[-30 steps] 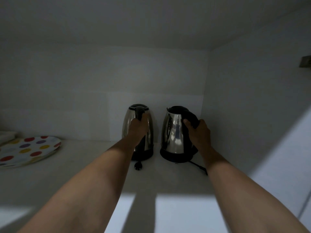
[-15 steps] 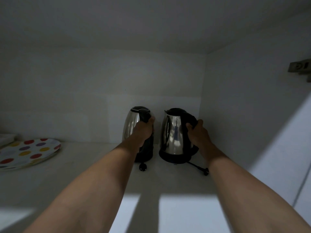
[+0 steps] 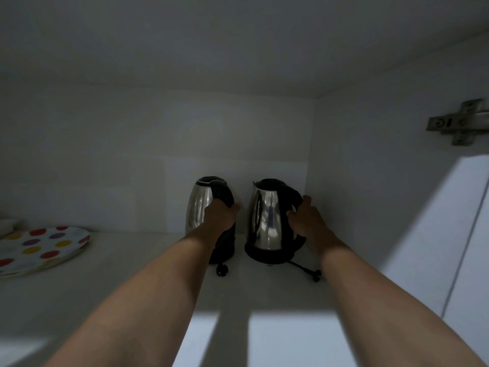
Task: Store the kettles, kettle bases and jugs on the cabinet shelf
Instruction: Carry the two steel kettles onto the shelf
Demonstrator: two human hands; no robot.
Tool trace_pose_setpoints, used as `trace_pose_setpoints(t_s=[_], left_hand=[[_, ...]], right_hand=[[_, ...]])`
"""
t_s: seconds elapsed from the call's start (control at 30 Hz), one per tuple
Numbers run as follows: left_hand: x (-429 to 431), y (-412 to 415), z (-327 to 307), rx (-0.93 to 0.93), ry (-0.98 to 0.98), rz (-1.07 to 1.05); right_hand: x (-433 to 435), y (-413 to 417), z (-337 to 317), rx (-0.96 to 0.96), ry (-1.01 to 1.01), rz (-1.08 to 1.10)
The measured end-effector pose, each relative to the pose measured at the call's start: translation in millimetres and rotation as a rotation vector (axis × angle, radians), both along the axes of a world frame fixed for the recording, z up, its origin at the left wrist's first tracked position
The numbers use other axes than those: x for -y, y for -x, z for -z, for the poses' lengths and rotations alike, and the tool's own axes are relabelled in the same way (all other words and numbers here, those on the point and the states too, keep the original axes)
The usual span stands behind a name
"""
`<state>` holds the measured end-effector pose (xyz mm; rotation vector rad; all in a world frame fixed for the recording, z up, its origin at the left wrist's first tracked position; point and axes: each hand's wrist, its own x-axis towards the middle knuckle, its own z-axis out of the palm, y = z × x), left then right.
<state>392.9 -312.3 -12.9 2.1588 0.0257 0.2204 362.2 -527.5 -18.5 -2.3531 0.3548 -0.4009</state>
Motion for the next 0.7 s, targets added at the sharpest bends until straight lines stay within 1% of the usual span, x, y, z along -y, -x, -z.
trace_pose_setpoints(t_s=[0.23, 0.43, 0.5, 0.6, 0.7], left_hand=[[1.0, 2.6, 0.1, -0.015, -0.005, -0.017], [0.5, 8.1, -6.3, 0.064, -0.046, -0.113], [-2.4, 15.9, -9.7, 0.128, -0.104, -0.131], [-14.5, 31.0, -19.5, 0.271, -0.277, -0.175], [-29.3, 49.9, -28.4, 0.376, -0.397, -0.072]], right_hand=[[-2.3, 5.6, -1.9, -0.014, 0.034, -0.003], [-8.9, 11.3, -7.9, 0.004, 0.179, 0.039], [-12.7, 16.0, -14.9, 0.016, 0.245, 0.059], [-24.3, 28.3, -27.3, 0.055, 0.329, 0.048], [-41.4, 48.0, -38.5, 0.094, 0.374, -0.002]])
